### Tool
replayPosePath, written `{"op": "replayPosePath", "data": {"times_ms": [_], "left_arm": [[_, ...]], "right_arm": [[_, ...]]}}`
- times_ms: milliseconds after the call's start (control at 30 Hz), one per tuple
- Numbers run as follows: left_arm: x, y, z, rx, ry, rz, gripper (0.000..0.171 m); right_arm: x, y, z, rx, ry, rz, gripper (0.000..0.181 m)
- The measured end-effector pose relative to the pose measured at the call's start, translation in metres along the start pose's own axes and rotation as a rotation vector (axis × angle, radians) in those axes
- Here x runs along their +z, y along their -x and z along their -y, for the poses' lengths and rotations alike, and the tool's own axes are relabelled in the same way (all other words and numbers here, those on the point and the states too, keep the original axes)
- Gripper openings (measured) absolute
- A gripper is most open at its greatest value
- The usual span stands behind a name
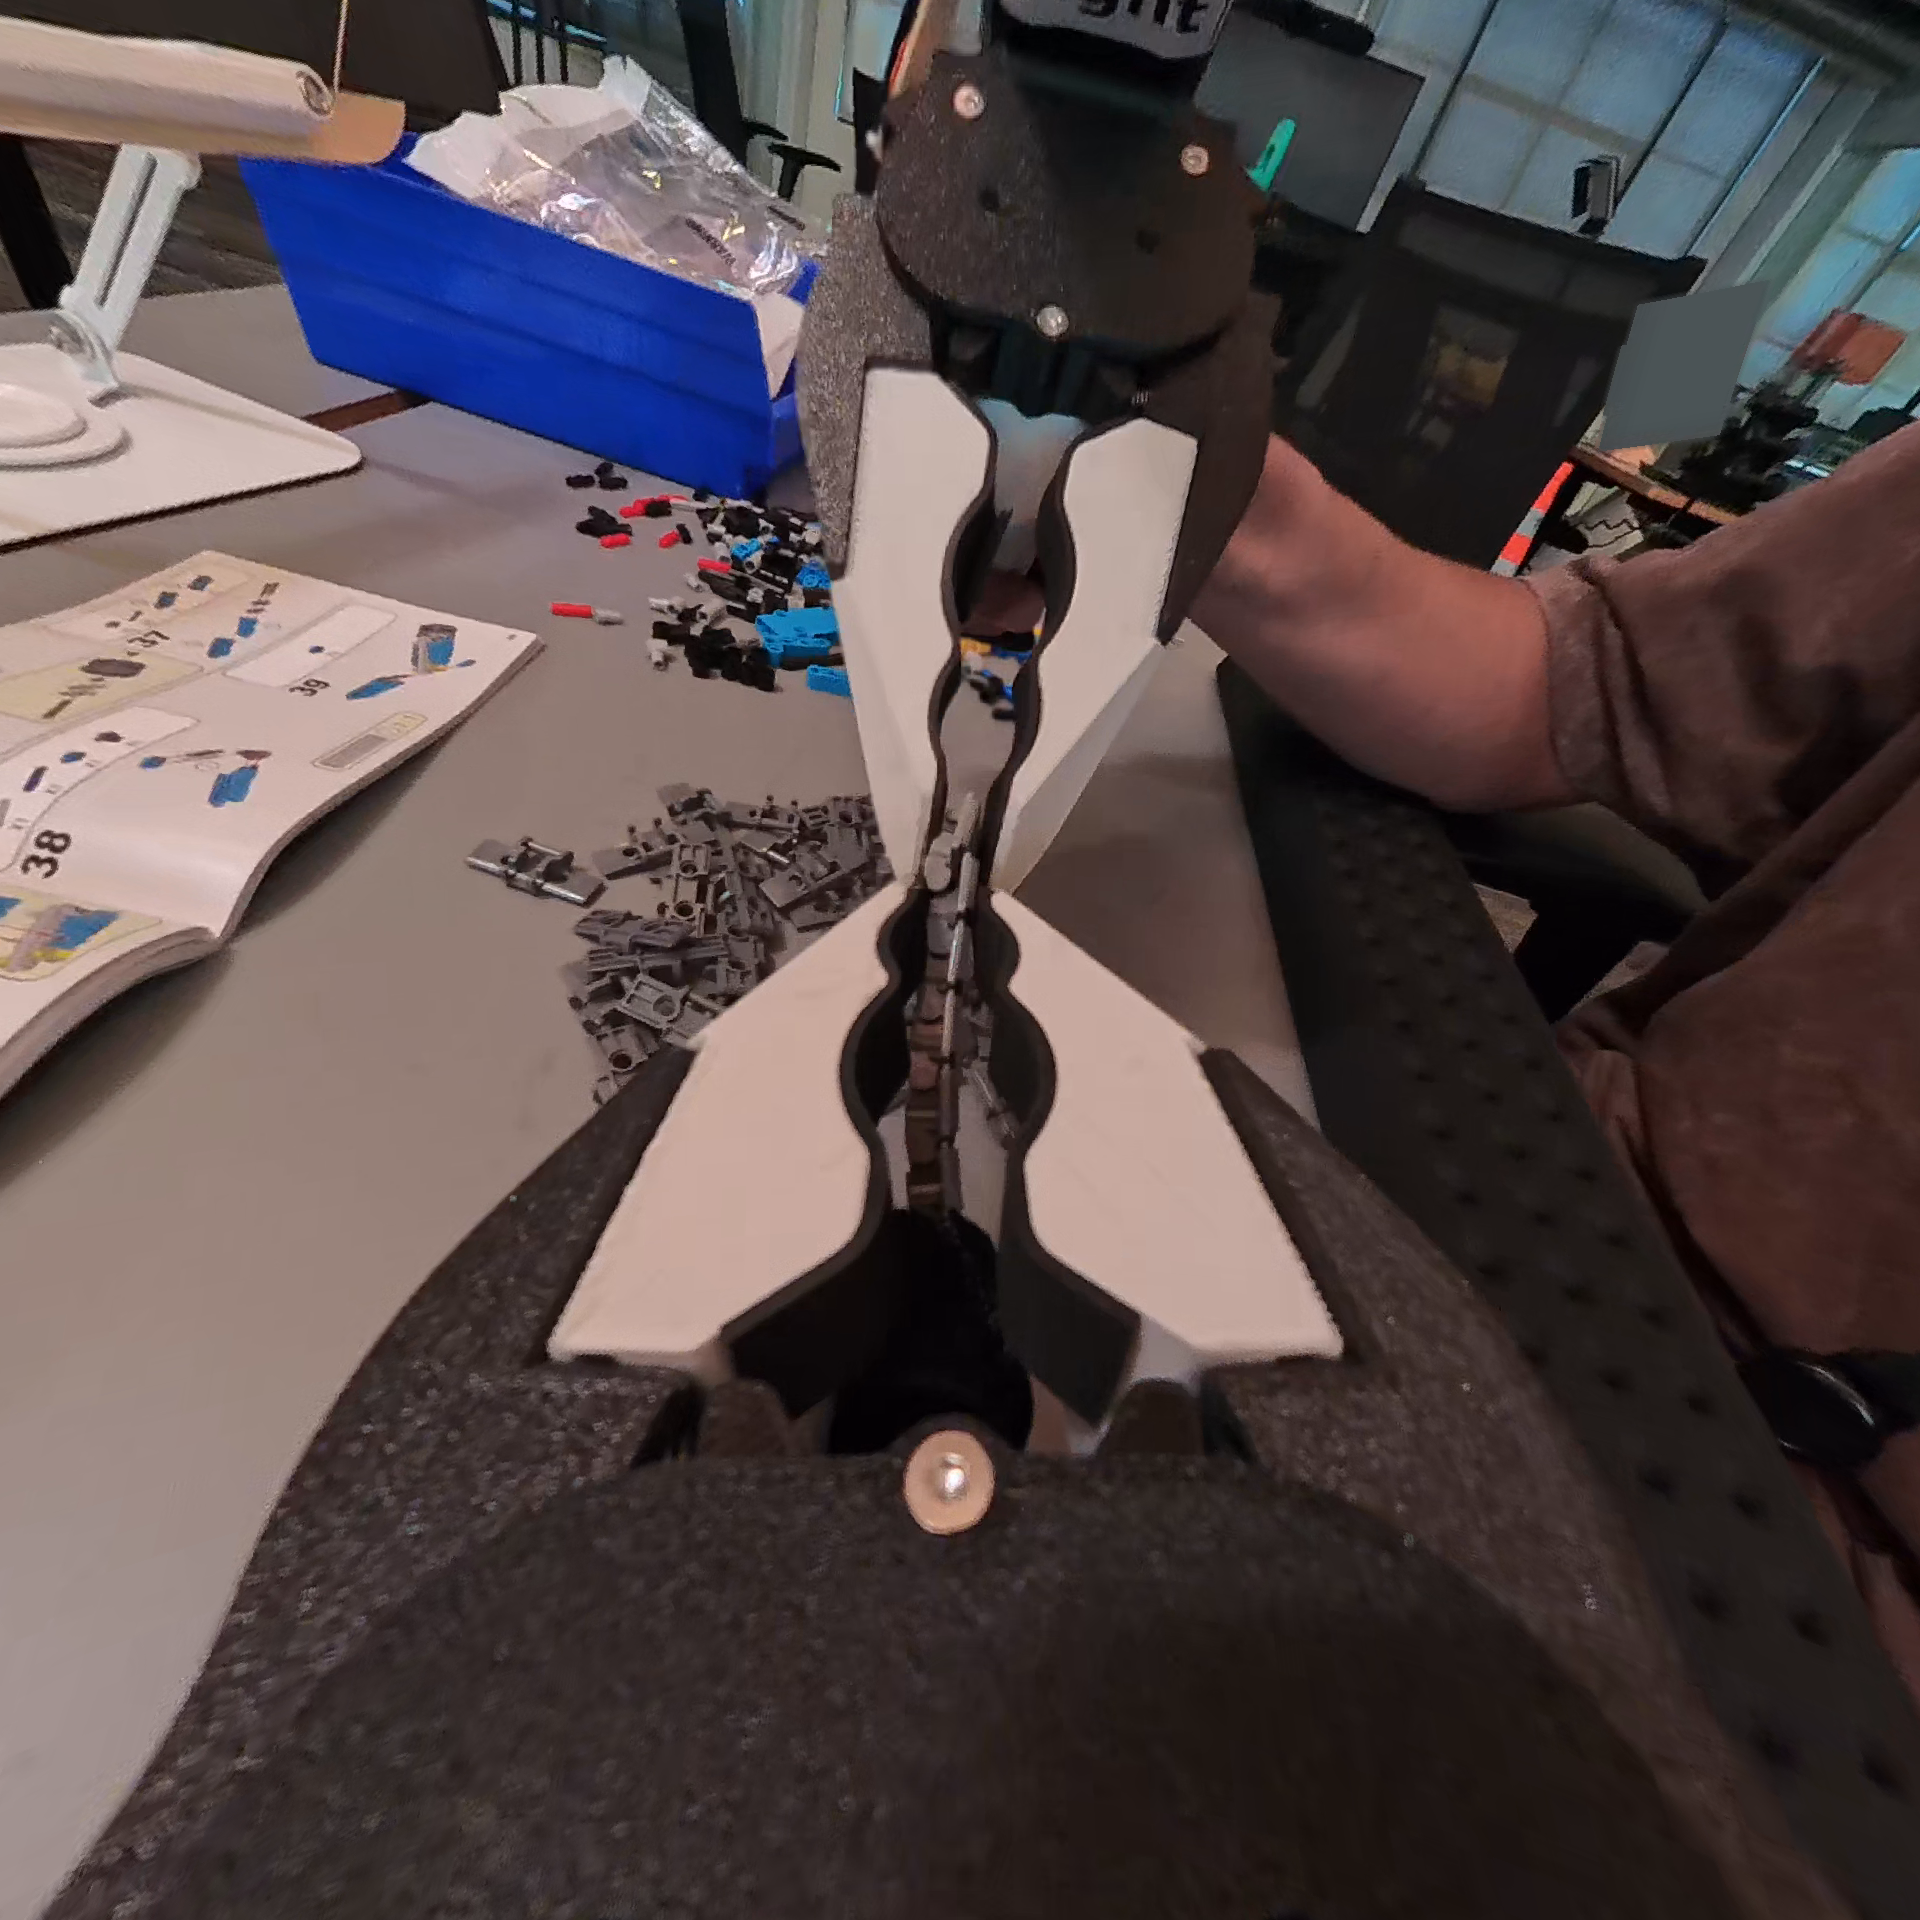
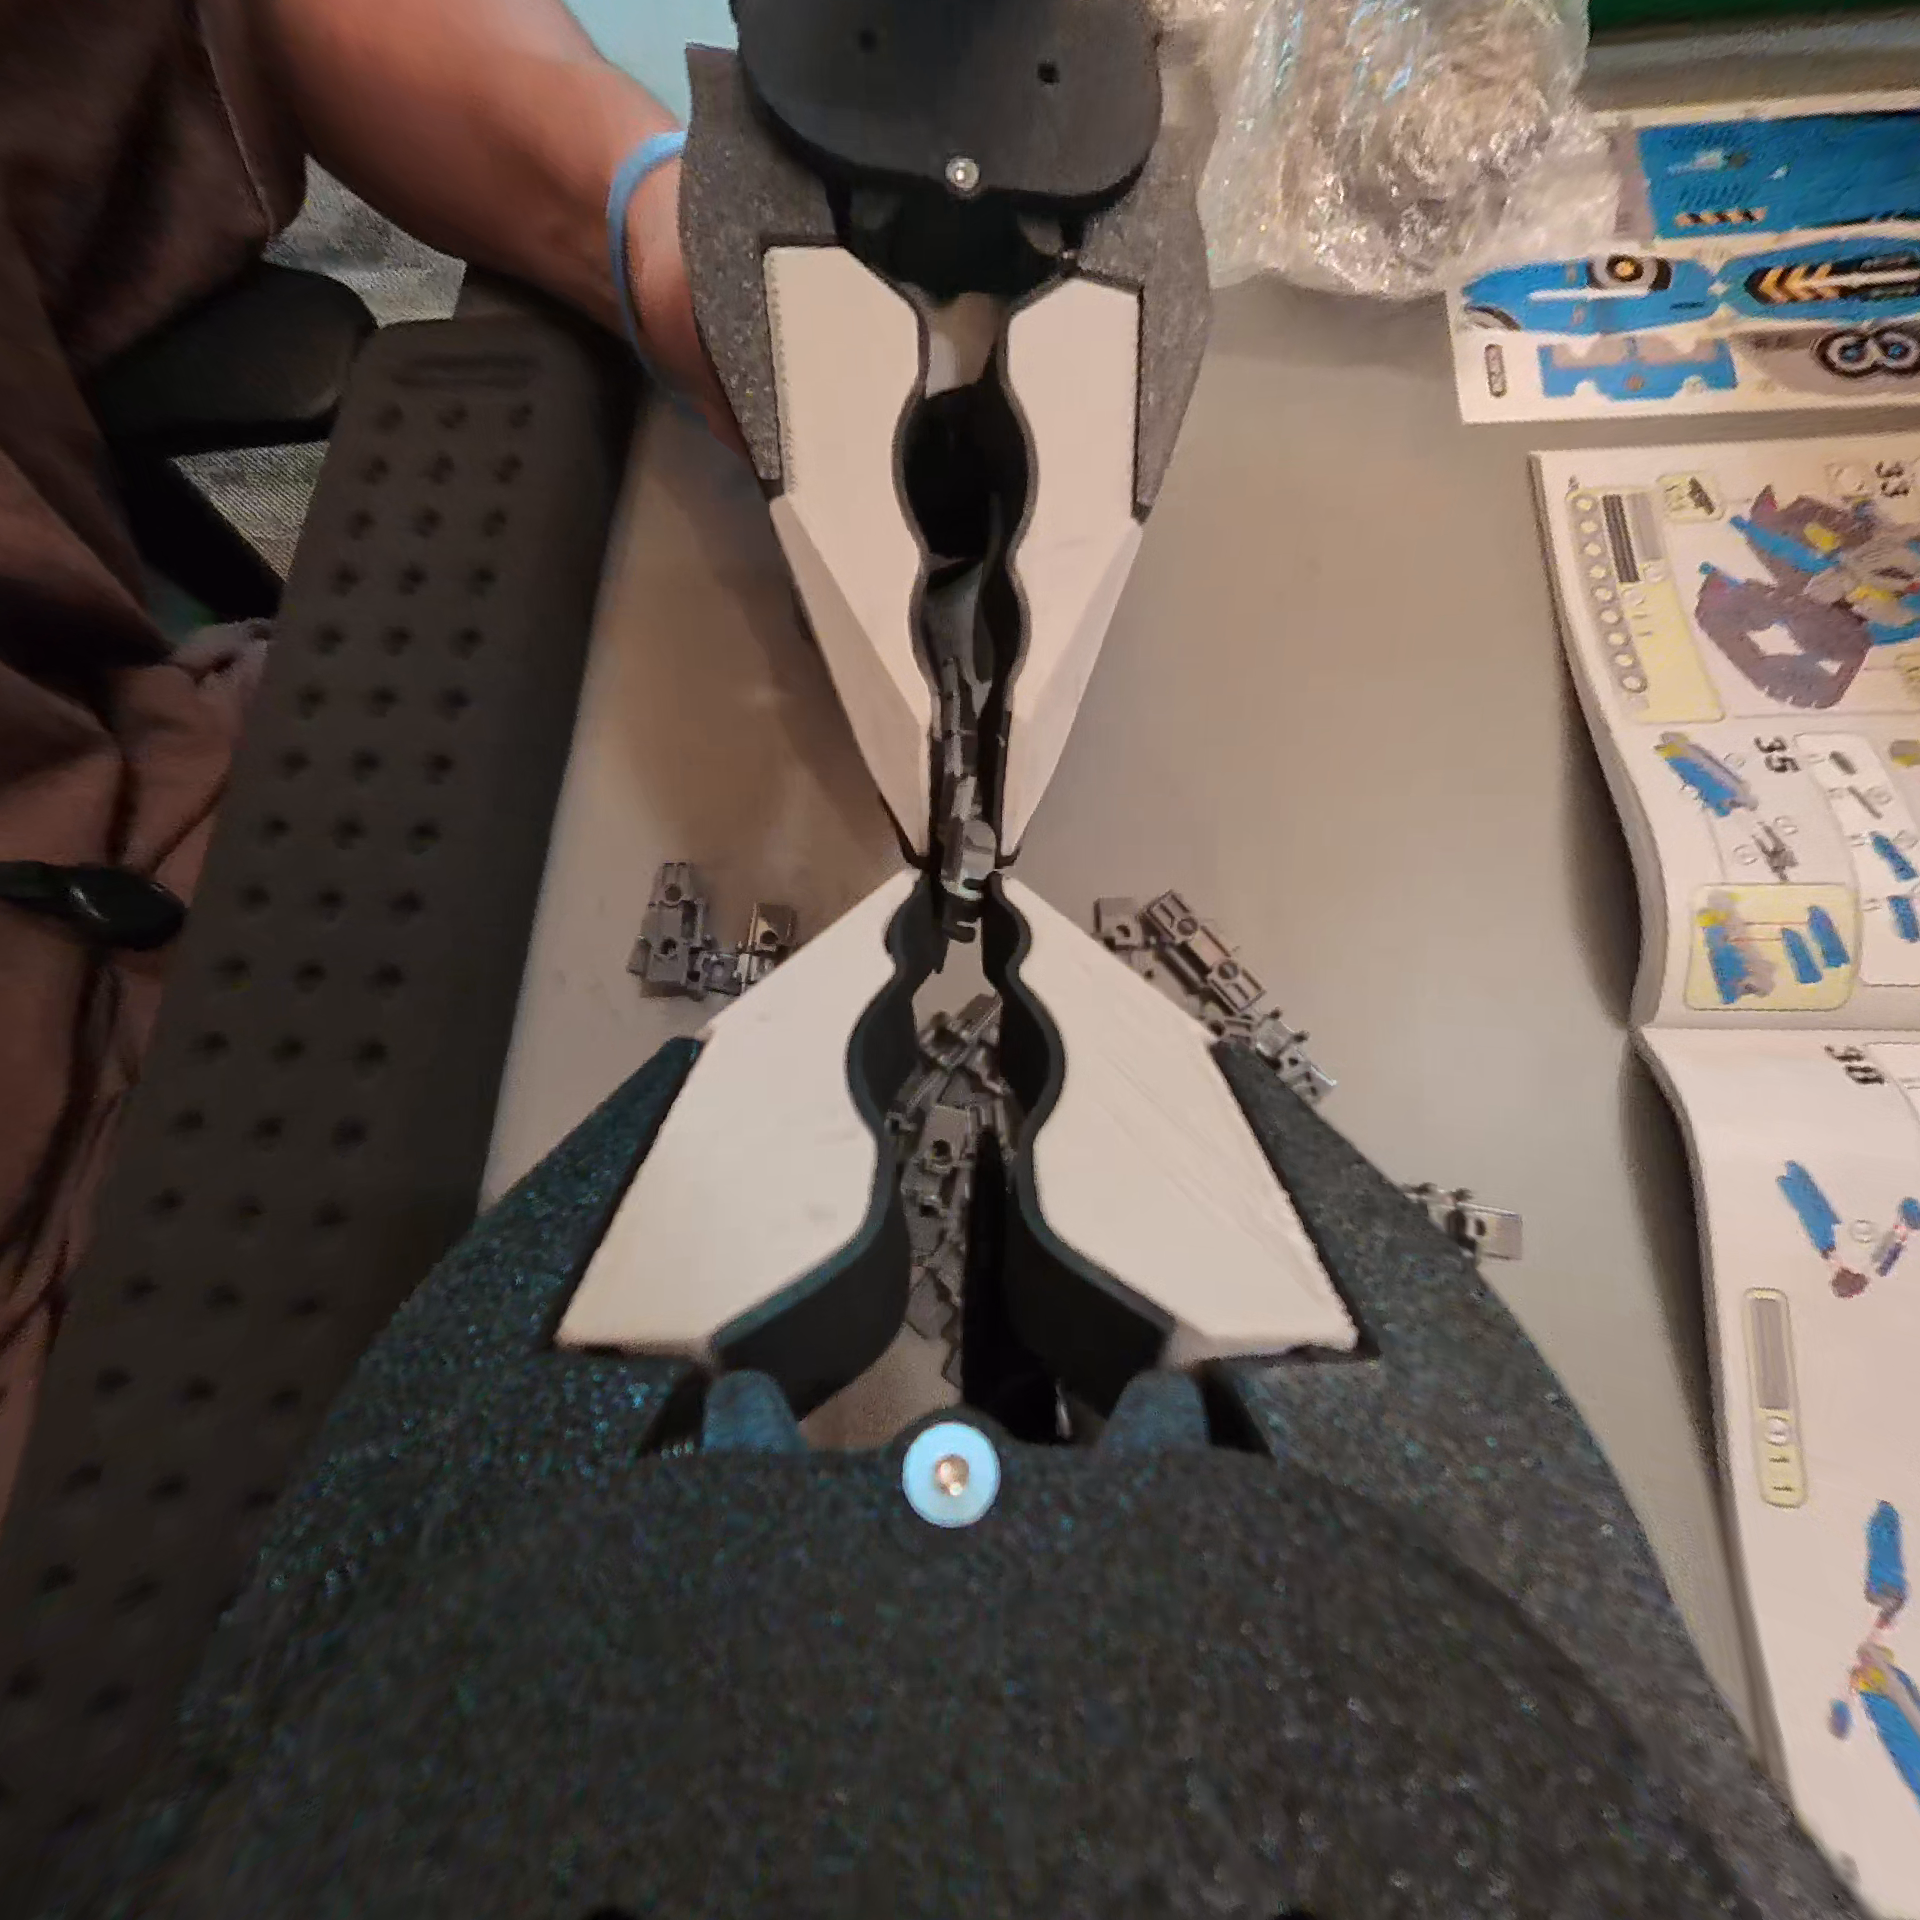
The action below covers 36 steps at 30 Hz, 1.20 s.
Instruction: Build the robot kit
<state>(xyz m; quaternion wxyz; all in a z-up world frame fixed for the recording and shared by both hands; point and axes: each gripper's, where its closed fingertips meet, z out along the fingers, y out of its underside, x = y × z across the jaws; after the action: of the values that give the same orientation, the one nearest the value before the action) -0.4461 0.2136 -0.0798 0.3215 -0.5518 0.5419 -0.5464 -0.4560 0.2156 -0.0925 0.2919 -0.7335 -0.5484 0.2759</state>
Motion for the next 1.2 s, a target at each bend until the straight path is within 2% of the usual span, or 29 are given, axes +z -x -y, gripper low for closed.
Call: {"op": "replayPosePath", "data": {"times_ms": [133, 233, 300, 400, 600, 733, 867, 1000, 1200], "left_arm": [[0.001, -0.003, 0.003, -0.017, -0.004, -0.017, 0.006], [-0.009, 0.002, 0.012, -0.051, -0.049, -0.039, 0.006], [-0.012, 0.005, 0.015, -0.087, -0.073, -0.048, 0.006], [-0.017, 0.007, 0.021, -0.135, -0.117, -0.071, 0.007], [-0.018, 0.008, 0.024, -0.209, -0.175, -0.106, 0.007], [-0.02, 0.013, 0.025, -0.263, -0.214, -0.113, 0.007], [-0.018, 0.011, 0.025, -0.198, -0.213, -0.084, 0.007], [-0.014, 0.01, 0.019, -0.164, -0.17, -0.061, 0.007], [-0.015, 0.001, 0.025, -0.221, -0.186, -0.119, 0.007]], "right_arm": [[-0.002, 0.003, 0.001, 0.057, -0.072, 0.067, 0.007], [-0.003, -0.003, 0.013, 0.133, -0.145, 0.062, 0.009], [-0.004, -0.008, 0.018, 0.107, -0.156, 0.021, 0.01], [-0.005, -0.006, 0.025, 0.093, -0.177, 0.02, 0.024], [-0.006, -0.012, 0.026, 0.095, -0.204, -0.022, 0.014], [-0.004, -0.017, 0.027, 0.121, -0.21, -0.06, 0.013], [-0.006, -0.015, 0.027, 0.179, -0.221, -0.011, 0.01], [-0.003, -0.013, 0.021, 0.163, -0.213, -0.029, 0.008], [-0.008, -0.005, 0.026, 0.22, -0.305, 0.071, 0.008]]}}
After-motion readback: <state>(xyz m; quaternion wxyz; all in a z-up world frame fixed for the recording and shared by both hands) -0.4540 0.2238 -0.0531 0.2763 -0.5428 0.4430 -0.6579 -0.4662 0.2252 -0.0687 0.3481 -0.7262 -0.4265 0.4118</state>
